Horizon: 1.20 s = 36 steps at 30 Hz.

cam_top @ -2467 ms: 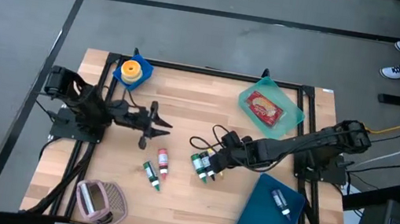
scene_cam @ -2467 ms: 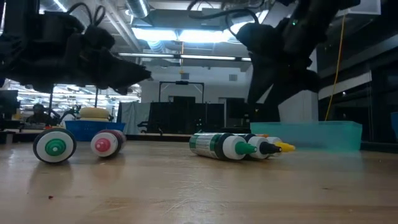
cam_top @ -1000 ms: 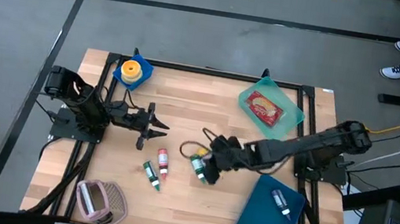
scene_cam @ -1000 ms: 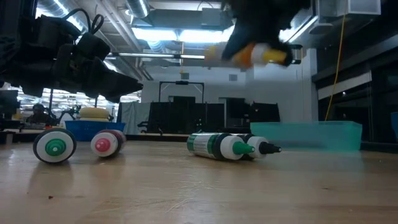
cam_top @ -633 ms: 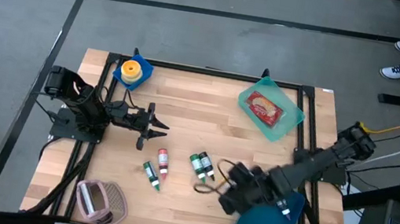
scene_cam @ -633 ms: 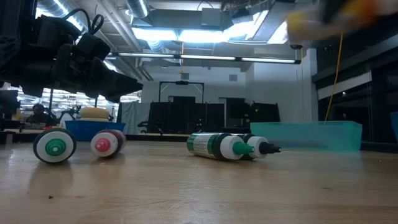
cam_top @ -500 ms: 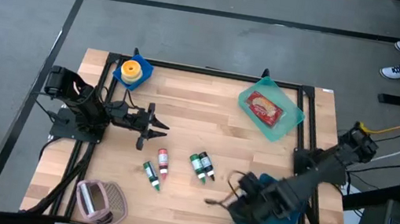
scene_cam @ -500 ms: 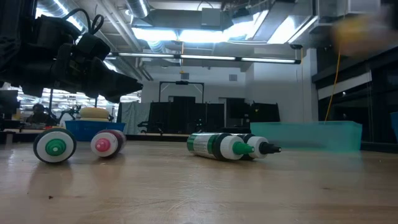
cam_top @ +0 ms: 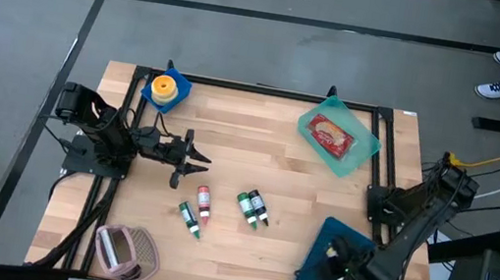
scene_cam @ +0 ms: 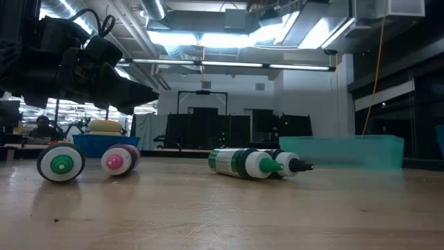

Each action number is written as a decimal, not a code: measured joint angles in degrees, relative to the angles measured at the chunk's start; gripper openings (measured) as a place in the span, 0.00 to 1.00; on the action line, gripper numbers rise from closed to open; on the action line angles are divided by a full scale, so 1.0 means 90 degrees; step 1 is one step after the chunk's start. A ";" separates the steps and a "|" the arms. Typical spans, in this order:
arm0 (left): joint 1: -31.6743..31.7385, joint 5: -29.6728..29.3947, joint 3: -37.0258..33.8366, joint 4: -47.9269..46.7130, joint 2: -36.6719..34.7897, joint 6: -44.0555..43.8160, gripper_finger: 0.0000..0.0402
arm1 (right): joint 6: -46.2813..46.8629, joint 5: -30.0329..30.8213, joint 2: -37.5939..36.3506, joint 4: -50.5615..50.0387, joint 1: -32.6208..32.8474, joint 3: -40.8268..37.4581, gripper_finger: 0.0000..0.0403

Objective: Pick & Place Food Item
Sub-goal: Put the yellow food coloring bottle into the bottom blue bin, then put the black food coloring bottle into the bottom blue bin

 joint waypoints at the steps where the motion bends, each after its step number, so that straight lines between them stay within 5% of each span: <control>1: 0.0000 0.0000 0.0000 0.0000 0.0000 0.0000 0.27 | 0.0006 -0.0062 0.0001 0.0091 0.0018 -0.0127 0.21; 7: 0.0000 -0.0002 0.0000 0.0000 0.0000 0.0000 0.27 | -0.0004 -0.0101 0.0002 0.0315 -0.0040 -0.0583 0.22; 14: 0.0000 -0.0002 0.0000 0.0000 0.0000 0.0000 0.27 | -0.0023 -0.0159 0.0002 0.0206 -0.0063 -0.0624 0.66; 18: 0.0000 -0.0002 0.0000 -0.0002 0.0000 0.0000 0.27 | 0.0024 -0.0191 0.0002 0.0177 -0.0063 -0.0594 0.76; 29: 0.0000 -0.0002 0.0000 -0.0007 0.0000 0.0000 0.27 | -0.0045 0.2004 0.0002 -0.0923 -0.0113 0.0726 0.60; 36: 0.0000 -0.0002 0.0000 -0.0007 -0.0002 0.0000 0.27 | -0.1197 0.4806 0.0002 -0.0960 -0.0442 0.1627 0.51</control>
